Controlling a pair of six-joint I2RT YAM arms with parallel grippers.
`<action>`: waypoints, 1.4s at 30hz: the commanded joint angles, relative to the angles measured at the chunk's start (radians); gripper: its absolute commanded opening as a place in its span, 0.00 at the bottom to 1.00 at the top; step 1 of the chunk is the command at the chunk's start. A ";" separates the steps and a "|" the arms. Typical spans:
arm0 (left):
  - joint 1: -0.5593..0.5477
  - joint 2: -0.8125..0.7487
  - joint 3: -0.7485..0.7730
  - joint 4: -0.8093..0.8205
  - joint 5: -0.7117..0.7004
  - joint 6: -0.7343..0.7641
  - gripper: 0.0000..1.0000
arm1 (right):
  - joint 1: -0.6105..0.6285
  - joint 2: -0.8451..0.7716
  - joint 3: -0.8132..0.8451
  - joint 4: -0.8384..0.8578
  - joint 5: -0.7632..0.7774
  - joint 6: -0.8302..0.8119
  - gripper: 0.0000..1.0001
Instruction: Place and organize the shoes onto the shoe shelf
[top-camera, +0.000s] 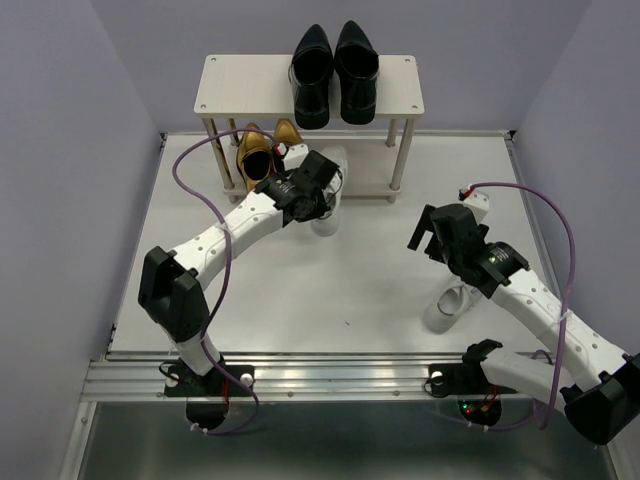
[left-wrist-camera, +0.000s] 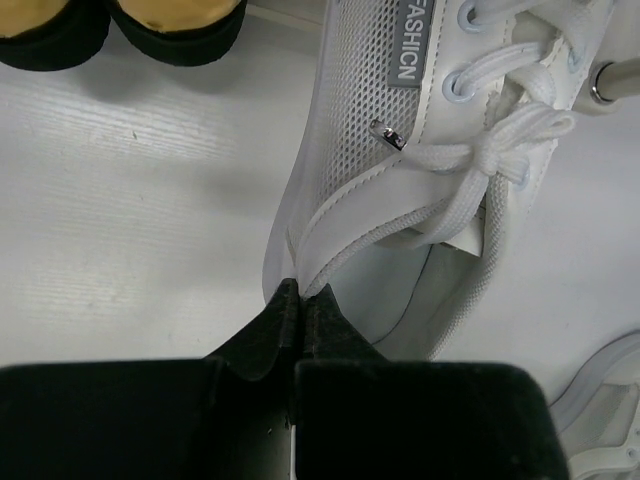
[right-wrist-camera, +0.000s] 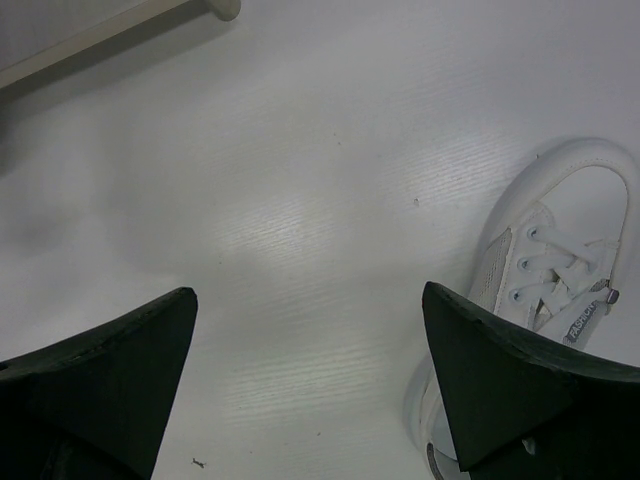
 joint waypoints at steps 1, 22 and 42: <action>0.024 0.004 0.050 0.149 -0.048 0.024 0.00 | -0.007 -0.019 0.030 0.013 -0.004 -0.010 1.00; 0.071 0.141 0.097 0.318 -0.098 0.017 0.00 | -0.007 -0.033 0.027 -0.011 -0.007 -0.001 1.00; 0.099 0.199 0.076 0.448 -0.121 0.029 0.00 | -0.007 -0.033 0.022 -0.025 -0.007 0.004 1.00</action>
